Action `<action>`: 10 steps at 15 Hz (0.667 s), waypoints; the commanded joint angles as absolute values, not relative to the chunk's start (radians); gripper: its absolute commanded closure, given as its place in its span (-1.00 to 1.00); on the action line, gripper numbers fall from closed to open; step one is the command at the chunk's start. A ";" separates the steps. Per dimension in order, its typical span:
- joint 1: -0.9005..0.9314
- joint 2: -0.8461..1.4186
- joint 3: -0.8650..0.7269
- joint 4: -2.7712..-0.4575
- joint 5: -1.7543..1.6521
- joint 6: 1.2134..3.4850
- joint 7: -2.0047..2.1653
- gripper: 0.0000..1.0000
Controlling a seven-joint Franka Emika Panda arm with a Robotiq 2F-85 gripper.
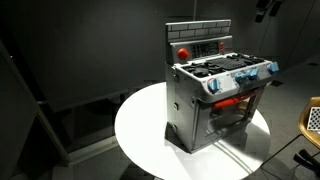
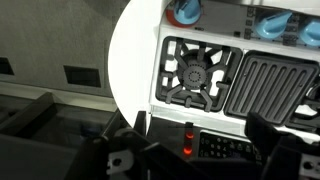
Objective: Press the top right orange button on the stove
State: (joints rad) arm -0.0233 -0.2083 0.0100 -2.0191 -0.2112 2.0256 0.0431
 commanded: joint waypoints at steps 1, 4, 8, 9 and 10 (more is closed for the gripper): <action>-0.029 -0.108 0.012 -1.932 -0.221 2.063 0.103 -1.00; -0.031 -0.025 0.005 -1.880 -0.229 2.094 0.132 -1.00; -0.029 0.077 -0.012 -1.805 -0.220 2.097 0.142 -1.00; -0.028 0.099 -0.017 -1.787 -0.217 2.096 0.141 -1.00; -0.028 0.119 -0.023 -1.769 -0.216 2.094 0.144 -1.00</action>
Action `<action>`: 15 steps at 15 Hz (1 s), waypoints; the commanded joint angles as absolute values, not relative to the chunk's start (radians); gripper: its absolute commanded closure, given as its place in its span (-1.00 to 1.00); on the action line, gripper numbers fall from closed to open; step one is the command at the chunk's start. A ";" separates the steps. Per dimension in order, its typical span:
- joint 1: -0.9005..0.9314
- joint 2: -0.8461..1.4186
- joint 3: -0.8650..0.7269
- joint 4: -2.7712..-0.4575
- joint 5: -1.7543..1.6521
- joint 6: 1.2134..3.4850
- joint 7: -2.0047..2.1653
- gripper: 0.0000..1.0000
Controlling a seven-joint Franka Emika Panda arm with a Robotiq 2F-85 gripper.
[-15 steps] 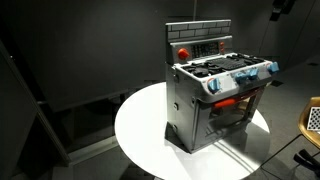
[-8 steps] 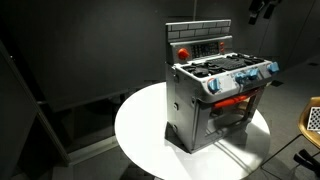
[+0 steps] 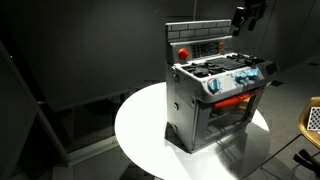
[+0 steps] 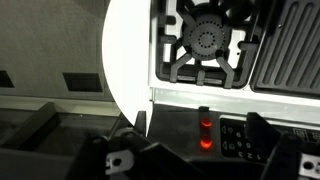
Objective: Press the top right orange button on the stove
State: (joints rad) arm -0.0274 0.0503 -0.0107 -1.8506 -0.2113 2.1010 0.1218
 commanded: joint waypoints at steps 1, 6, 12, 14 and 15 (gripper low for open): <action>-0.028 0.138 -0.027 -1.752 -0.216 2.090 0.148 -1.00; -0.026 0.210 -0.048 -1.683 -0.208 2.084 0.155 -1.00; -0.023 0.266 -0.059 -1.627 -0.205 2.074 0.159 -1.00; -0.022 0.280 -0.061 -1.614 -0.204 2.072 0.161 -1.00; -0.022 0.285 -0.062 -1.609 -0.203 2.073 0.162 -1.00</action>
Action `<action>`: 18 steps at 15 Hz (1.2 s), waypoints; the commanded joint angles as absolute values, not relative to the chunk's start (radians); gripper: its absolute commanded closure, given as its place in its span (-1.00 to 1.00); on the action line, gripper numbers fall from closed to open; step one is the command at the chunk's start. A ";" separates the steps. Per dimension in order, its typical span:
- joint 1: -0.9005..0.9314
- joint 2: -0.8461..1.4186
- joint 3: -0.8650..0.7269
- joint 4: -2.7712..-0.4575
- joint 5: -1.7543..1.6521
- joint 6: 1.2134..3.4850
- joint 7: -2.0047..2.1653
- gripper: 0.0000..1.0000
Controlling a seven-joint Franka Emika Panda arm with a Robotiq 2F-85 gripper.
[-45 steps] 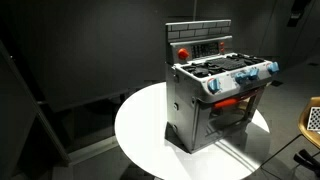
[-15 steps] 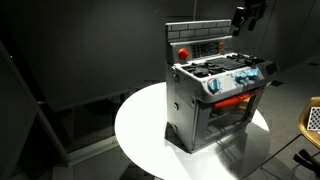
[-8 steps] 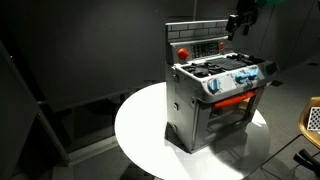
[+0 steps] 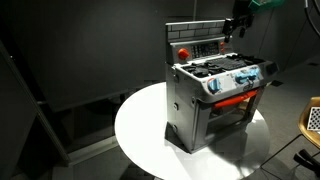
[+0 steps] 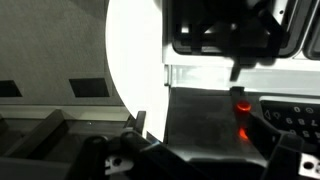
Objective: Press the top right orange button on the stove
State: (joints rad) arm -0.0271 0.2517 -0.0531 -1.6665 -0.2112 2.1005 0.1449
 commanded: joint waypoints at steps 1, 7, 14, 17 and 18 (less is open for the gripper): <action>-0.023 0.291 -0.062 -1.603 -0.201 2.072 0.162 -1.00; -0.023 0.313 -0.063 -1.578 -0.194 2.068 0.159 -1.00; -0.023 0.328 -0.063 -1.569 -0.194 2.071 0.153 -1.00; -0.023 0.338 -0.065 -1.566 -0.200 2.078 0.155 -1.00; -0.022 0.343 -0.067 -1.564 -0.205 2.084 0.159 -1.00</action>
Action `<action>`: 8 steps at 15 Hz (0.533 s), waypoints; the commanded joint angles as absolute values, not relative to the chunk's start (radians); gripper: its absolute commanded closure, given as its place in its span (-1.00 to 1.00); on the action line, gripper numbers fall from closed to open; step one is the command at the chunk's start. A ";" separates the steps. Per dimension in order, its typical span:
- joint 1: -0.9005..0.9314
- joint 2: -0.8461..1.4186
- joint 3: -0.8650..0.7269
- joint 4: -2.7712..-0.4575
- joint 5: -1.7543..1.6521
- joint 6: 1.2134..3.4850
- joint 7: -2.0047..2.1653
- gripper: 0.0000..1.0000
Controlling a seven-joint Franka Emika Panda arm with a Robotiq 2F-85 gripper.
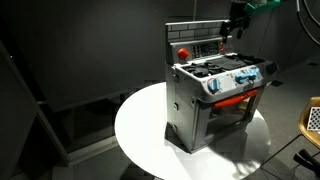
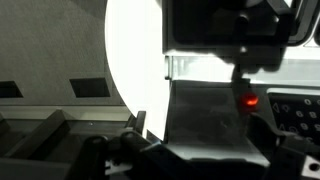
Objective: Press the top right orange button on the stove
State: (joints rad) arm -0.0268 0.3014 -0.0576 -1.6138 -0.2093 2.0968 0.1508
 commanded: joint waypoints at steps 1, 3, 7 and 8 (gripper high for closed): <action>-0.022 0.349 -0.068 -1.561 -0.208 2.088 0.162 -1.00; -0.021 0.358 -0.070 -1.556 -0.209 2.089 0.165 -1.00; -0.022 0.337 -0.068 -1.571 -0.204 2.086 0.153 -1.00; -0.022 0.330 -0.067 -1.573 -0.201 2.079 0.148 -1.00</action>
State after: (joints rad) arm -0.0256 0.3266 -0.0582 -1.6029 -0.2093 2.0968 0.1508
